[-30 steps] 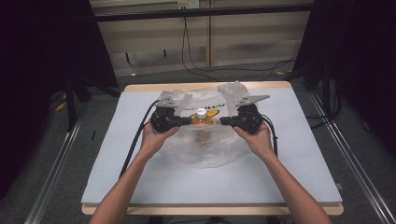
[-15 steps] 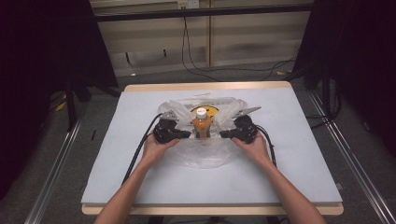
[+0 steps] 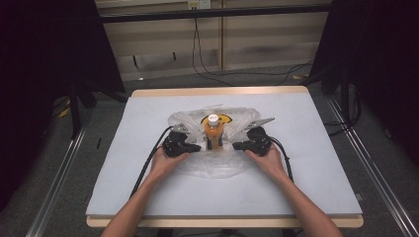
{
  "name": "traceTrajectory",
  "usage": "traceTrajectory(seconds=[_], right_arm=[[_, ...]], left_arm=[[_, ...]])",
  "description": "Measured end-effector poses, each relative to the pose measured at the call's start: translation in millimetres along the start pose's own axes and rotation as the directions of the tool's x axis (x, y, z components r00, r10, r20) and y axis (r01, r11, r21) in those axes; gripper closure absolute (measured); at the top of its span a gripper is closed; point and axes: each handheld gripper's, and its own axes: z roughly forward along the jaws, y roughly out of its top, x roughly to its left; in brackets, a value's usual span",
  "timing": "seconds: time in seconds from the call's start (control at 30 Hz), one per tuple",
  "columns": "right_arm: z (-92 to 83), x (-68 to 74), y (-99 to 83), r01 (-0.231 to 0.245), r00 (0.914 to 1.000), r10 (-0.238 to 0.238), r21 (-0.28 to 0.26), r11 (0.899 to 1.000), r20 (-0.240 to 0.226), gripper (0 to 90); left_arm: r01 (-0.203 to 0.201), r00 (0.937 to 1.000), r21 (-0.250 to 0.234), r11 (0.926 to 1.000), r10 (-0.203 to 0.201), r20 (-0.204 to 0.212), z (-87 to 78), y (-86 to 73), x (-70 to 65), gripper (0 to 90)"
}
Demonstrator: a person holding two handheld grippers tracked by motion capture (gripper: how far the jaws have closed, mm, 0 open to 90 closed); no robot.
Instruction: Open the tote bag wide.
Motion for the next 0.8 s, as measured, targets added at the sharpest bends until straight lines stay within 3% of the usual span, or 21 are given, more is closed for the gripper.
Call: traceTrajectory(seconds=[0.07, 0.1, 0.17, 0.37, 0.63, 0.77, 0.8], right_arm=[[-0.7, 1.7, 0.2, -0.011, 0.9999, 0.011, 0.009, 1.000, 0.003, 90.0], [-0.8, 1.3, 0.7, 0.007, 1.0000, -0.007, -0.004, 1.000, -0.005, 90.0], [-3.7, 2.2, 2.4, 0.020, 0.9997, -0.021, -0.031, 0.999, -0.009, 90.0], [-23.5, 13.1, 10.3, 0.014, 0.9988, -0.019, -0.126, 0.992, -0.045, 90.0], [-50.8, 32.8, 16.3, 0.056, 0.9957, -0.069, -0.182, 0.982, -0.063, 90.0], [-67.4, 35.5, 16.6, 0.045, 0.9951, -0.064, -0.233, 0.971, -0.076, 90.0], [-72.5, 36.1, 17.6, 0.044, 0.9950, -0.065, -0.249, 0.967, -0.076, 90.0]], left_arm=[[-0.001, 1.0000, -0.007, 1.0000, 0.001, 0.001, -0.9, 0.4, -1.5, 90.0], [-0.002, 1.0000, 0.001, 1.0000, 0.002, -0.003, -3.4, 1.5, -1.8, 90.0], [0.000, 1.0000, -0.033, 0.9994, 0.001, 0.010, -6.1, 2.0, -2.1, 90.0], [-0.011, 0.9999, -0.081, 0.9966, 0.012, 0.010, -23.7, 5.0, -10.8, 90.0], [-0.046, 0.9979, -0.186, 0.9815, 0.054, 0.037, -49.5, 8.9, -29.1, 90.0], [-0.045, 0.9963, -0.229, 0.9723, 0.061, 0.061, -58.5, 10.8, -36.5, 90.0], [-0.060, 0.9955, -0.230, 0.9714, 0.075, 0.057, -60.4, 11.5, -37.3, 90.0]])
